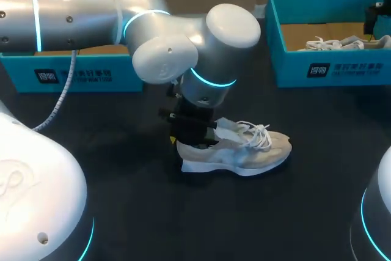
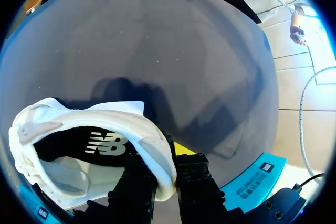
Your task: Take the shoe out of the shoebox, open the shoe tongue, remove and reinsert the insole, then place the shoe into the shoebox
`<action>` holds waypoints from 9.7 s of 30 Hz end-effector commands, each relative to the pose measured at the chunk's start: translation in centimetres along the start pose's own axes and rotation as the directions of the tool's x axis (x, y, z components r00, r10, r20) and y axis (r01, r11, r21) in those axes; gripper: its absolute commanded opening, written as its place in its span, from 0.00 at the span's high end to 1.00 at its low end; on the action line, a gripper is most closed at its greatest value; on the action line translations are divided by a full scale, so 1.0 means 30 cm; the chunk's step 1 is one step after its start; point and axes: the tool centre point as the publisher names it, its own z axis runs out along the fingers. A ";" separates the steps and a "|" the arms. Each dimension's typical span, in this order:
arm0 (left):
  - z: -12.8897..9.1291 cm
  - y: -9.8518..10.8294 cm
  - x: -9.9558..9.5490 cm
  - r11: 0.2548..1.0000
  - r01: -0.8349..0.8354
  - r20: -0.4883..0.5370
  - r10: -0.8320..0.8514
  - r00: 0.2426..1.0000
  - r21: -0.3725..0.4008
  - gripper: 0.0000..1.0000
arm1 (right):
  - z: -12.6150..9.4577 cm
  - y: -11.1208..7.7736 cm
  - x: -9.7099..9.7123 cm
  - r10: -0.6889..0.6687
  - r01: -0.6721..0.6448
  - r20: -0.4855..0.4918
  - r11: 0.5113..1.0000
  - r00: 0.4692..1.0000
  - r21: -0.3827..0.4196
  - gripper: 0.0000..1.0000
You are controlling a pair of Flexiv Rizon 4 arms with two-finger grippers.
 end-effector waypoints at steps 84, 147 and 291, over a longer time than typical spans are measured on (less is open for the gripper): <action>-0.144 -0.134 0.451 0.698 0.330 0.568 -0.712 0.412 0.636 0.00 | 0.001 0.000 0.001 0.000 0.000 0.000 1.000 1.000 0.000 0.00; 0.101 -0.127 0.364 -0.020 0.057 -0.013 -0.991 -0.133 0.998 0.00 | 0.001 0.000 0.001 0.000 0.000 0.000 1.000 1.000 0.000 0.00; 0.119 -0.081 -0.211 -0.100 0.013 -0.095 -0.977 -0.193 0.995 1.00 | 0.001 0.000 0.001 0.000 0.000 0.000 1.000 1.000 0.000 0.00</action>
